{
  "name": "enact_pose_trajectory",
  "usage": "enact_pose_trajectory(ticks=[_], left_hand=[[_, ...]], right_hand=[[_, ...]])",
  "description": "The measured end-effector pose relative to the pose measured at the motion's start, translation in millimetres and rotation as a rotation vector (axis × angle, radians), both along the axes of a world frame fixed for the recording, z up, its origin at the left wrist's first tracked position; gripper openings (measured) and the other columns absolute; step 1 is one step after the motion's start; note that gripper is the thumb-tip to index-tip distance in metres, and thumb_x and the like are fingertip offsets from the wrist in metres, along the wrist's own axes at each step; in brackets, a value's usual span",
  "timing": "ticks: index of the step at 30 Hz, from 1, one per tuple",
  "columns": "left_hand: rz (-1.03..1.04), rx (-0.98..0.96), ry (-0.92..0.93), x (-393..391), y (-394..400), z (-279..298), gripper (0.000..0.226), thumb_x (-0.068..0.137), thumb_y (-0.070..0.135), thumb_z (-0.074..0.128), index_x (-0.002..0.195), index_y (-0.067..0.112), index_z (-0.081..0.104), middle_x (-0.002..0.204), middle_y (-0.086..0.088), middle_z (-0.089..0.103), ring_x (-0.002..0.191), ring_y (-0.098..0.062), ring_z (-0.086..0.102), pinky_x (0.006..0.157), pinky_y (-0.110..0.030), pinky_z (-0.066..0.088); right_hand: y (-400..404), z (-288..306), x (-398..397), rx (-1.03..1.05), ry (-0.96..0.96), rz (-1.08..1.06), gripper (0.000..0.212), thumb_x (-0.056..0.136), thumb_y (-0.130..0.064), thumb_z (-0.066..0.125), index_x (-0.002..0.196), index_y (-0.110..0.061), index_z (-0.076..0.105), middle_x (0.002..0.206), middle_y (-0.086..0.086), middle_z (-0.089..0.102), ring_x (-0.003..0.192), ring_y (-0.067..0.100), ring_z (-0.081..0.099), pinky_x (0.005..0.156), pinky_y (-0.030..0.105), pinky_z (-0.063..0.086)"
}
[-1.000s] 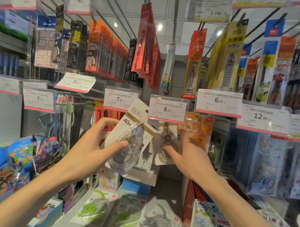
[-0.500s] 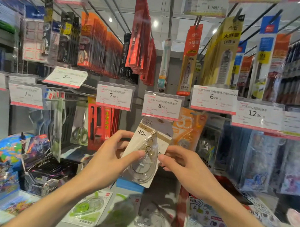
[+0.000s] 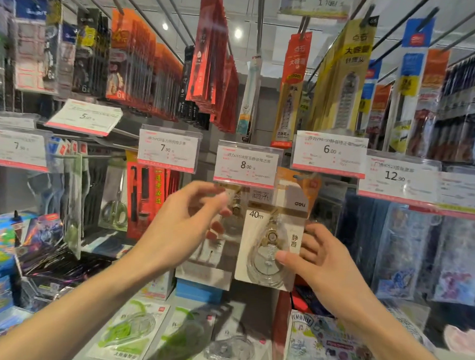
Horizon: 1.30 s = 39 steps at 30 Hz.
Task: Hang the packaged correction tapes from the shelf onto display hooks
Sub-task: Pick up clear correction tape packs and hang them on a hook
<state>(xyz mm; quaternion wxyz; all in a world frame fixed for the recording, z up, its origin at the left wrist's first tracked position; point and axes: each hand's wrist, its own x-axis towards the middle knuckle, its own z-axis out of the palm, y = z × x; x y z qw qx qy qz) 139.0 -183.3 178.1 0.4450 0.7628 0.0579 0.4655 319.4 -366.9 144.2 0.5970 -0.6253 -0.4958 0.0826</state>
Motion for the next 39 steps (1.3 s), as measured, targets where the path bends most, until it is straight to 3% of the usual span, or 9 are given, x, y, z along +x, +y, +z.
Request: enact_pose_trajectory(ticks=[3, 8, 16, 20, 27, 31, 34, 36, 39], left_hand=[[-0.045, -0.024, -0.089, -0.8, 1.6, 12.0, 0.017, 0.095, 0.045, 0.063, 0.103, 0.030, 0.066, 0.085, -0.003, 0.079, 0.063, -0.022, 0.075, 0.056, -0.030, 0.059], [-0.054, -0.001, -0.191, -7.2, -1.1, 28.0, 0.021, 0.087, 0.053, 0.063, 0.089, 0.033, 0.069, 0.074, -0.004, 0.077, 0.053, -0.018, 0.071, 0.047, -0.023, 0.051], [-0.021, 0.025, -0.246, -10.0, -7.3, 45.3, 0.027, 0.097, 0.043, 0.061, 0.093, 0.017, 0.067, 0.068, -0.002, 0.075, 0.051, -0.017, 0.069, 0.046, -0.023, 0.052], [-0.010, 0.025, -0.235, -11.0, -8.0, 44.7, 0.028, 0.100, 0.038, 0.060, 0.098, 0.010, 0.066, 0.068, -0.002, 0.075, 0.051, -0.017, 0.068, 0.046, -0.023, 0.051], [-0.005, 0.056, -0.225, -13.8, -5.9, 41.3, 0.021, 0.098, 0.037, 0.063, 0.097, 0.016, 0.067, 0.069, -0.002, 0.075, 0.051, -0.018, 0.068, 0.048, -0.026, 0.052], [-0.046, 0.062, -0.212, -12.9, 0.3, 32.3, 0.022, 0.087, 0.048, 0.066, 0.091, 0.026, 0.068, 0.072, -0.002, 0.075, 0.055, -0.019, 0.070, 0.048, -0.025, 0.052], [-0.033, 0.071, -0.132, -6.9, 8.5, 10.9, 0.019, 0.084, 0.051, 0.067, 0.093, 0.034, 0.070, 0.083, 0.001, 0.076, 0.066, -0.015, 0.072, 0.053, -0.023, 0.053], [0.069, 0.110, -0.061, 1.6, 17.1, -8.4, 0.017, 0.086, 0.048, 0.067, 0.099, 0.037, 0.067, 0.093, 0.007, 0.075, 0.081, -0.009, 0.072, 0.065, -0.029, 0.057], [0.223, 0.168, 0.055, 17.0, 26.6, -29.3, 0.032, 0.093, 0.044, 0.065, 0.124, 0.041, 0.056, 0.118, 0.022, 0.065, 0.105, 0.008, 0.061, 0.088, -0.022, 0.052]], right_hand=[[-1.9, 2.1, 1.1, -0.007, -0.079, -0.059, 0.038, 0.087, -0.025, 0.080, 0.117, -0.037, 0.059, 0.114, -0.017, 0.076, 0.106, 0.005, 0.073, 0.088, 0.028, 0.060], [-0.6, 6.1, -1.0, -0.005, -0.176, -0.069, 0.039, 0.089, -0.029, 0.079, 0.118, -0.045, 0.059, 0.118, -0.021, 0.074, 0.110, 0.001, 0.070, 0.090, 0.026, 0.058], [13.8, 20.0, -8.9, -0.005, -0.252, -0.089, 0.034, 0.087, -0.040, 0.078, 0.114, -0.036, 0.057, 0.115, -0.024, 0.073, 0.106, -0.003, 0.070, 0.088, 0.022, 0.058], [23.1, 25.6, -11.8, -0.011, -0.248, -0.106, 0.039, 0.086, -0.043, 0.078, 0.113, -0.051, 0.052, 0.117, -0.022, 0.071, 0.108, -0.007, 0.067, 0.089, 0.019, 0.055], [34.2, 30.0, -17.2, -0.011, -0.210, -0.129, 0.061, 0.087, -0.044, 0.077, 0.137, -0.049, 0.042, 0.124, -0.014, 0.068, 0.111, 0.003, 0.067, 0.097, 0.035, 0.058], [39.9, 23.0, -15.9, 0.010, -0.283, -0.194, 0.075, 0.088, -0.047, 0.074, 0.149, -0.050, 0.031, 0.116, -0.014, 0.062, 0.098, 0.008, 0.066, 0.085, 0.028, 0.058], [45.6, 16.6, -13.0, 0.019, -0.335, -0.218, 0.075, 0.090, -0.047, 0.072, 0.152, -0.051, 0.029, 0.118, -0.028, 0.064, 0.104, 0.001, 0.067, 0.093, 0.034, 0.058], [50.1, 13.5, -10.4, 0.019, -0.355, -0.236, 0.071, 0.092, -0.047, 0.070, 0.150, -0.054, 0.030, 0.117, -0.022, 0.071, 0.102, 0.002, 0.071, 0.092, 0.036, 0.059], [58.2, 9.6, -9.5, 0.007, -0.405, -0.300, 0.060, 0.093, -0.047, 0.068, 0.142, -0.062, 0.038, 0.095, -0.024, 0.075, 0.094, -0.002, 0.071, 0.084, 0.019, 0.057]])
